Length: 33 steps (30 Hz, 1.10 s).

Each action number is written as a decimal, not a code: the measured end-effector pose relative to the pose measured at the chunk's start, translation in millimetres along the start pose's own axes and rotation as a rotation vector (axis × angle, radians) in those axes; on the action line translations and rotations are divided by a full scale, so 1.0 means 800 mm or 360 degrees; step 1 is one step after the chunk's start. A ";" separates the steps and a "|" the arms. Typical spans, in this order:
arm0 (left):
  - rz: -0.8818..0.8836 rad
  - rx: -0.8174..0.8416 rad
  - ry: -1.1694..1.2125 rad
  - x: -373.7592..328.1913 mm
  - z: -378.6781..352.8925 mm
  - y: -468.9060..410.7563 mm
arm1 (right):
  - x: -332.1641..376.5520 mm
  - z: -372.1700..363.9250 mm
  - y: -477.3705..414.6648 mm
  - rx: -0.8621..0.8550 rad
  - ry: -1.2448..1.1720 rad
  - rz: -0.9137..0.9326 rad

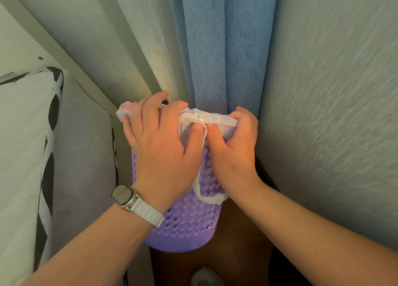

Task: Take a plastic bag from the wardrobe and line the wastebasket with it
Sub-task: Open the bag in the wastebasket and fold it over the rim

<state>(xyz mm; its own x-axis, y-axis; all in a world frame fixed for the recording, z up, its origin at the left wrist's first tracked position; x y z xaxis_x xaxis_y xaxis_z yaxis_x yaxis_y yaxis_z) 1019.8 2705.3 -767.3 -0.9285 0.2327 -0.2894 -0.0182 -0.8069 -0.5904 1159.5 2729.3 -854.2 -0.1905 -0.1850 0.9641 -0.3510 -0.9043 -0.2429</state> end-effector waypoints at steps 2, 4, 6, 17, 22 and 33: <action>0.0091 -0.0012 0.0077 0.002 -0.002 0.003 | 0.005 -0.004 0.002 -0.0024 0.0002 -0.0001; 0.0142 -0.0002 0.0196 0.008 -0.006 0.002 | 0.009 -0.007 0.006 -0.0033 0.0016 0.0004; 0.0133 0.0017 0.0253 0.017 -0.010 -0.001 | 0.013 -0.011 0.010 0.0010 0.0063 0.0023; 0.0217 0.0165 0.0673 0.064 -0.020 -0.020 | 0.021 0.026 -0.023 0.0105 0.0262 0.0403; 0.0229 0.0056 0.0757 0.050 -0.013 -0.016 | 0.005 0.024 -0.027 0.0102 -0.0004 0.0096; -0.0152 0.0107 0.0132 -0.016 0.001 -0.003 | 0.023 0.010 -0.015 0.0071 0.0085 0.0192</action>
<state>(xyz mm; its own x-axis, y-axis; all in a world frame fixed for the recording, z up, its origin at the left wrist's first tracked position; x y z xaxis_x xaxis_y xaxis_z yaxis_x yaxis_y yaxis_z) 1031.3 2703.8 -761.4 -0.8876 0.3519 -0.2972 -0.1323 -0.8127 -0.5675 1167.4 2733.4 -832.6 -0.2777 -0.2737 0.9208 -0.2819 -0.8931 -0.3505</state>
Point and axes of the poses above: each hand's wrist, its own y-axis away from the middle knuckle, its own z-axis out of the back of the hand, x = y × z, the point moved 9 cm from there along -y, towards the middle knuckle, and after that the axes turned 1 degree about x, right-handed, at the moved point
